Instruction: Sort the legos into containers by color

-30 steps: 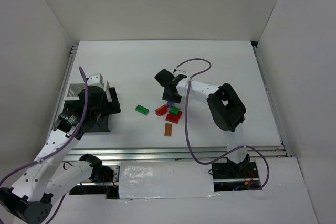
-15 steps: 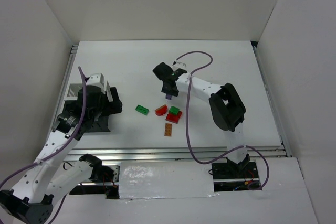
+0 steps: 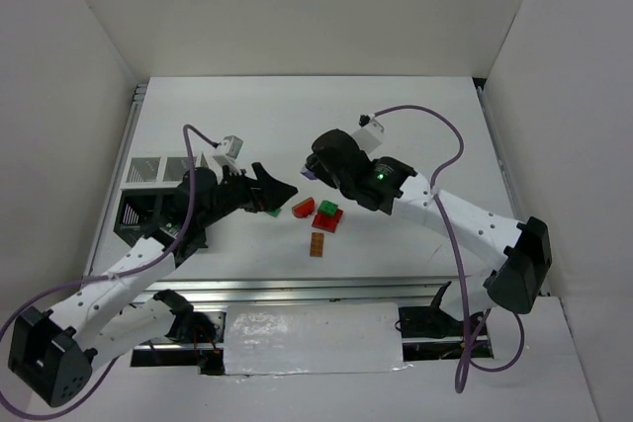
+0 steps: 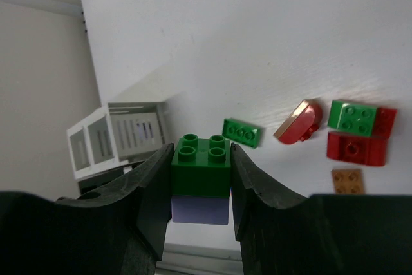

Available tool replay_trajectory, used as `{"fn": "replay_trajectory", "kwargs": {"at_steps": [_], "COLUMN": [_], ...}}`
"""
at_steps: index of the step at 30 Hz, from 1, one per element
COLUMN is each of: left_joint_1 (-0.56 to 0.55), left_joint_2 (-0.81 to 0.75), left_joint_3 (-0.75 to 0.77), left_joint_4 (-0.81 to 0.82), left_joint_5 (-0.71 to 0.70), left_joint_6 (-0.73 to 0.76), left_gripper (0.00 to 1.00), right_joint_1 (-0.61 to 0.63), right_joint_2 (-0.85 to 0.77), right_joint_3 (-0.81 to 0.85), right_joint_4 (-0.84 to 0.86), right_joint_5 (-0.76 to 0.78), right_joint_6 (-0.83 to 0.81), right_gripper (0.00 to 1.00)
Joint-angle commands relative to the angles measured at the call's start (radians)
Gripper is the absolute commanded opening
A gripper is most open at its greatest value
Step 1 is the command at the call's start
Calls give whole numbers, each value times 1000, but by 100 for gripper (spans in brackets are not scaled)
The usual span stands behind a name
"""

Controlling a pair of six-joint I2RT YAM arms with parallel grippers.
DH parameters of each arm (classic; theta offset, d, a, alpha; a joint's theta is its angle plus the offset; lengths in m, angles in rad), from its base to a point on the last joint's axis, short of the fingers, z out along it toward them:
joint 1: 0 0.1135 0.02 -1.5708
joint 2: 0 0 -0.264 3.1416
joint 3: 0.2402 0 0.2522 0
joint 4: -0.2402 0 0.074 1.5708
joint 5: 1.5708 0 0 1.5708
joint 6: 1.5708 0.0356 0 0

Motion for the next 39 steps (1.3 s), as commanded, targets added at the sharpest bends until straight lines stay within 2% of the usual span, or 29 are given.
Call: {"fn": "replay_trajectory", "kwargs": {"at_steps": [1,6,9,13,20,22,27,37,39], "left_joint_1": [-75,-116,-117,-119,-119,-119,-120,-119,-119], "left_joint_2": [65,124,138,149,161,167,183,220,232], "left_joint_3": [22,89,91,86,112,115,135,183,201], "left_joint_4": [335,334,350,363,329,332,303,261,249], "left_joint_5": [49,-11,-14,-14,6,21,66,84,95], "left_joint_6": [-57,-8,-7,-16,4,12,38,64,73], "left_gripper": [100,99,100,97,91,85,86,84,78], "right_joint_1": [55,105,144,174,182,185,187,185,187], "right_joint_2": [-26,49,58,52,26,11,-50,-52,-38], "right_joint_3": [51,213,243,246,232,215,142,143,151], "right_joint_4": [-94,-411,-453,-465,-421,-395,-304,-205,-188], "right_joint_5": [128,190,233,282,294,290,276,219,202], "right_joint_6": [178,369,460,478,428,414,379,226,203], "right_gripper": [0,0,0,0,0,0,0,0,0]}}
